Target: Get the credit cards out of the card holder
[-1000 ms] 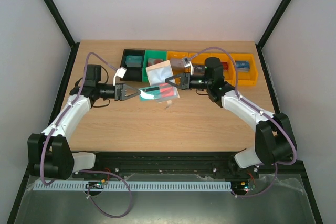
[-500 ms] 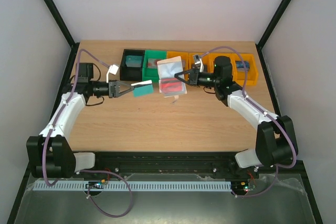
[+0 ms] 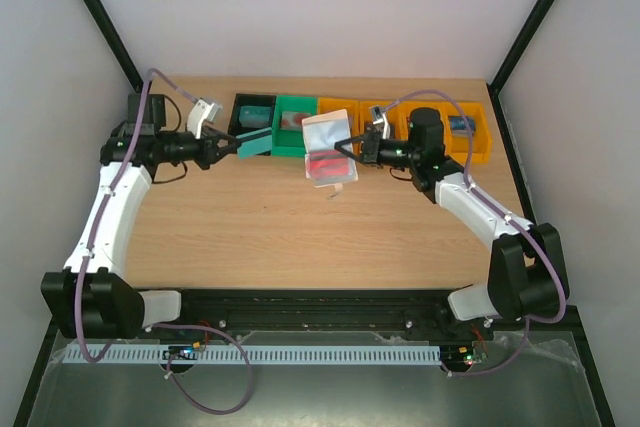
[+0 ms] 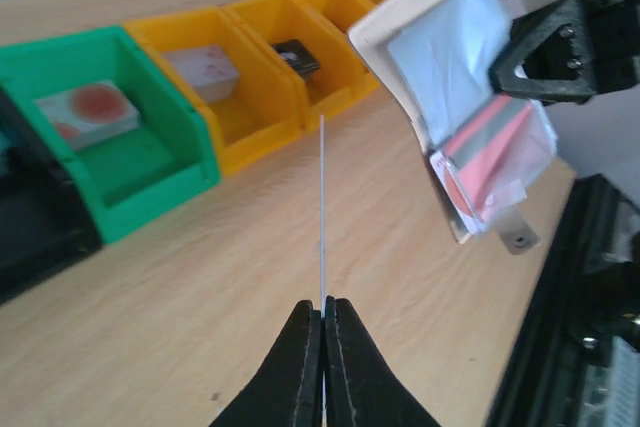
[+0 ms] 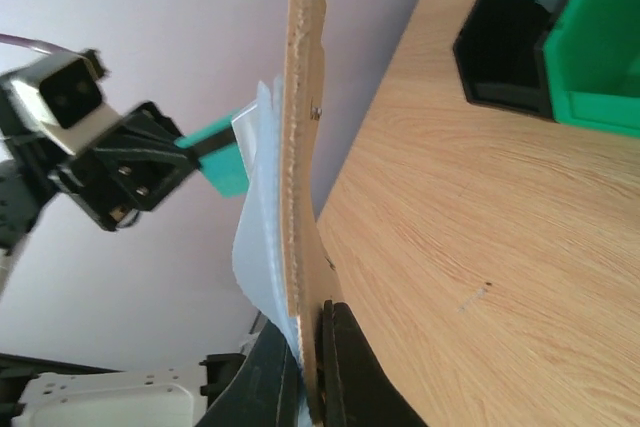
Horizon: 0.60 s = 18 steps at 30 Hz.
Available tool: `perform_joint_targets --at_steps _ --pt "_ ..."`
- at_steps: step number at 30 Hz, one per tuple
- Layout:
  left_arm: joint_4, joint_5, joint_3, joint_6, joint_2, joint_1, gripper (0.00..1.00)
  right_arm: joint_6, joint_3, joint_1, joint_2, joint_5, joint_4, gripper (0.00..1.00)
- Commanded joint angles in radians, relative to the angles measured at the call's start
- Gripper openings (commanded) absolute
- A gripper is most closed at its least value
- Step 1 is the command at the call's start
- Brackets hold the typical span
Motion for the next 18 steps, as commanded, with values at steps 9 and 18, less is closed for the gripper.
perform_joint_targets --at_steps 9,18 --pt "-0.042 -0.159 0.07 0.092 0.029 -0.045 0.02 -0.05 -0.166 0.019 0.111 0.056 -0.101 0.02" --pt "-0.161 -0.053 0.14 0.142 0.037 -0.113 0.02 -0.236 -0.099 0.032 0.311 0.125 -0.313 0.16"
